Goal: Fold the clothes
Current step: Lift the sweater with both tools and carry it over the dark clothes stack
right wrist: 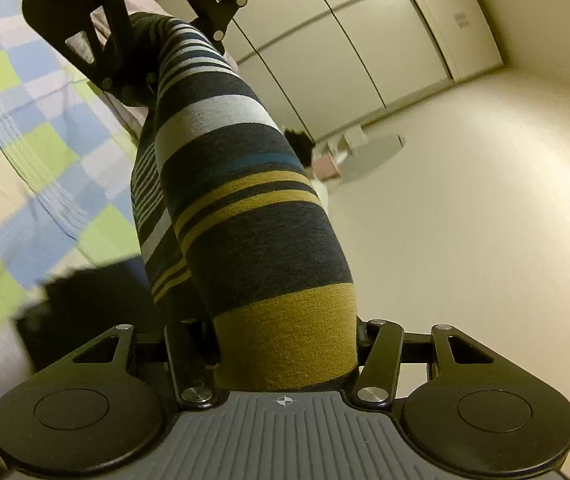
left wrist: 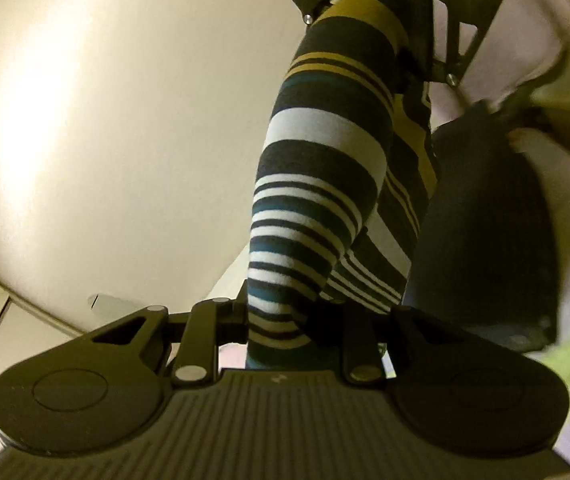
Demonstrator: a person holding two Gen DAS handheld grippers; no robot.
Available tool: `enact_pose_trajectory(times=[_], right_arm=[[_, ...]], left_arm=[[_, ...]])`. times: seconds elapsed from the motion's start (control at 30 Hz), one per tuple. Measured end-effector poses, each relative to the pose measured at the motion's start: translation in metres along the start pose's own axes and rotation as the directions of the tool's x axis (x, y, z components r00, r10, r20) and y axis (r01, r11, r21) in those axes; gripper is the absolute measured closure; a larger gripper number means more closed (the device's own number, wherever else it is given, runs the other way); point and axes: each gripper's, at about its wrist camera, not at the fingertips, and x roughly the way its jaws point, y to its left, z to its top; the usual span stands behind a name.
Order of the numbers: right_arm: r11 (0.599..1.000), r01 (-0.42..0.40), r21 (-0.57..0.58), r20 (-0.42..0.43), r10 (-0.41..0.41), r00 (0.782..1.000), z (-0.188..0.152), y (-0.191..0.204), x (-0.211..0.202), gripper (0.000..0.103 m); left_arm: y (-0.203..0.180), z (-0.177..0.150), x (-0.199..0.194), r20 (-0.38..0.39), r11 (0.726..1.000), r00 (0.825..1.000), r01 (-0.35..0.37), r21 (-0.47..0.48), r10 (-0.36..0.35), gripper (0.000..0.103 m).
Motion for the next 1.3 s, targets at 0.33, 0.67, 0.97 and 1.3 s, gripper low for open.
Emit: enact_pose_trajectory(times=[0.33,0.67,0.97,1.3], right_arm=[[0.974,-0.148,-0.17,0.132,0.172,0.976,-0.142,0.006,0.113,0.05],[0.945,-0.283,-0.163,0.098,0.301,0.949,-0.198,0.055,0.108,0.042],[0.961,-0.274,-0.038,0.069,0.276,0.959,-0.181,0.034,0.111,0.057],[0.995,-0.09,-0.045,0.176,0.096,0.98,-0.161,-0.025,0.098,0.058]], left_arm=[[-0.122,0.038,0.124,-0.262,0.985,0.949,0.171,-0.032,-0.174,0.08],[-0.164,0.03,0.113,-0.335,0.979,0.92,0.186,-0.082,-0.203,0.075],[-0.116,0.034,0.121,-0.309,0.995,0.946,0.096,-0.013,-0.095,0.087],[-0.103,0.036,0.115,-0.27,0.999,0.963,-0.035,-0.031,0.025,0.087]])
